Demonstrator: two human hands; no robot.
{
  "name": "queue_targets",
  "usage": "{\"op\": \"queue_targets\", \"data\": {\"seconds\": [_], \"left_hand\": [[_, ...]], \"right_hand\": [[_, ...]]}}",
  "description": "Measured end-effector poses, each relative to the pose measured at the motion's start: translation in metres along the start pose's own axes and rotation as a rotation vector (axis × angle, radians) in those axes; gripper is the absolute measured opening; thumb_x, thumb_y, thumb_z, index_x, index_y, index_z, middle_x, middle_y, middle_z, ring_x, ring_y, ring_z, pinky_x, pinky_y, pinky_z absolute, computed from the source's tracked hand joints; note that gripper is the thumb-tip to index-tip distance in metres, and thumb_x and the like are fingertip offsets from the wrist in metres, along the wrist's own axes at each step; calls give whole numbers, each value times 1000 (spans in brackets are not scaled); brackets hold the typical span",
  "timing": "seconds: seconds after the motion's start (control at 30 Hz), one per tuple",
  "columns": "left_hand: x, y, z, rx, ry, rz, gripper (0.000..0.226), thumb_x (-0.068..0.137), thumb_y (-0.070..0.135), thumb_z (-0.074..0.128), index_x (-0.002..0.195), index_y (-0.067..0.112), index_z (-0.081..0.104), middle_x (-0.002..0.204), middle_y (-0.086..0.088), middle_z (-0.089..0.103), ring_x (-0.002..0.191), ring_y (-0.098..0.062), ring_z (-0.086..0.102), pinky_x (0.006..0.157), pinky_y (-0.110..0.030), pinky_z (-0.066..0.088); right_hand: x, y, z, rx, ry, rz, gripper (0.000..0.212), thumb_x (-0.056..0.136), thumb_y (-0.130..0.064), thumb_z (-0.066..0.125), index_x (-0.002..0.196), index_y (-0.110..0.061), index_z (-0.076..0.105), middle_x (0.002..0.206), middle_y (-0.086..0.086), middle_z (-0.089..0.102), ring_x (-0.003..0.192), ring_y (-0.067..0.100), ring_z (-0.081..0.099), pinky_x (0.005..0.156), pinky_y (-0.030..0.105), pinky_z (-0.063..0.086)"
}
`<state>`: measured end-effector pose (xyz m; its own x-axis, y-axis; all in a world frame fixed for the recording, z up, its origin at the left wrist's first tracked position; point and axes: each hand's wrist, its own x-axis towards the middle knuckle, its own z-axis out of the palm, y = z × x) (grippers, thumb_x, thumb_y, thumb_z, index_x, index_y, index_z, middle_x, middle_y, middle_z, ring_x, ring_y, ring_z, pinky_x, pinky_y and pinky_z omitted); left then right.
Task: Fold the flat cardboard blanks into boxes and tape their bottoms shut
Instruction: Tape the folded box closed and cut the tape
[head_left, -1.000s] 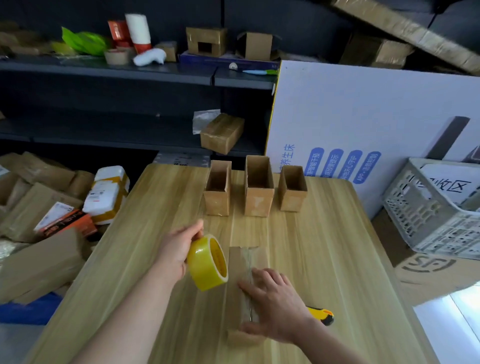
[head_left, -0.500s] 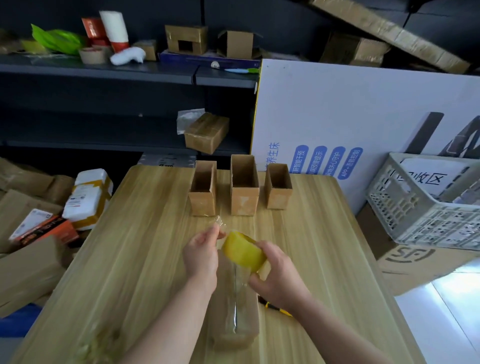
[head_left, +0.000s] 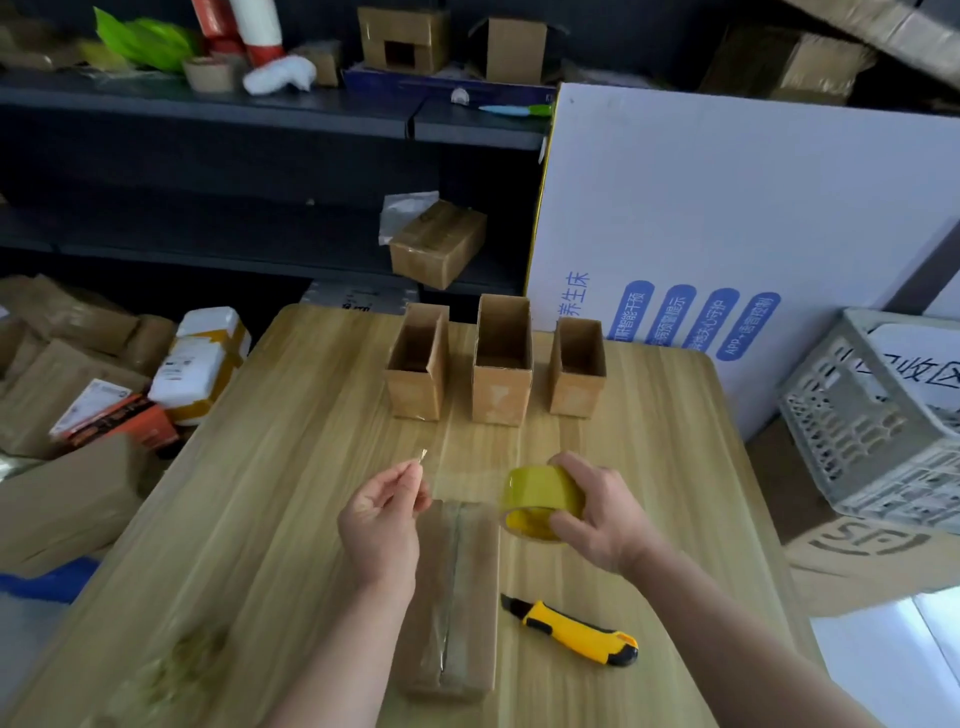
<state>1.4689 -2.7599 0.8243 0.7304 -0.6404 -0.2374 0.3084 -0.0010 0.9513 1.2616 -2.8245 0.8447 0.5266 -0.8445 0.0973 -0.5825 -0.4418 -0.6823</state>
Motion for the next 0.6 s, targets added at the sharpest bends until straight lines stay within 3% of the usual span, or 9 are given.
{"op": "queue_targets", "data": {"seconds": [0.17,0.3,0.6], "left_hand": [[3,-10,-3,186,-5,-36,8,82,12,75,88,9,72,81,2,71,68,1,66,62,-9,50],[11,-18,-1,299,71,-80,8,84,18,74,87,11,69,80,4,67,80,-11,64,77,-23,47],[25,-41,0,353,135,-147,14,84,15,73,92,3,72,86,-8,70,82,-20,64,77,-26,46]], "right_hand": [[14,13,-2,-128,-147,57,47,60,-54,50,99,-28,49,80,-8,53,71,17,55,58,28,47],[24,12,4,-268,-245,111,43,74,-43,64,109,-23,49,95,-3,55,81,19,57,69,35,53],[33,19,18,-408,-301,130,39,81,-44,59,109,-21,46,95,-2,54,80,20,57,62,31,47]]}}
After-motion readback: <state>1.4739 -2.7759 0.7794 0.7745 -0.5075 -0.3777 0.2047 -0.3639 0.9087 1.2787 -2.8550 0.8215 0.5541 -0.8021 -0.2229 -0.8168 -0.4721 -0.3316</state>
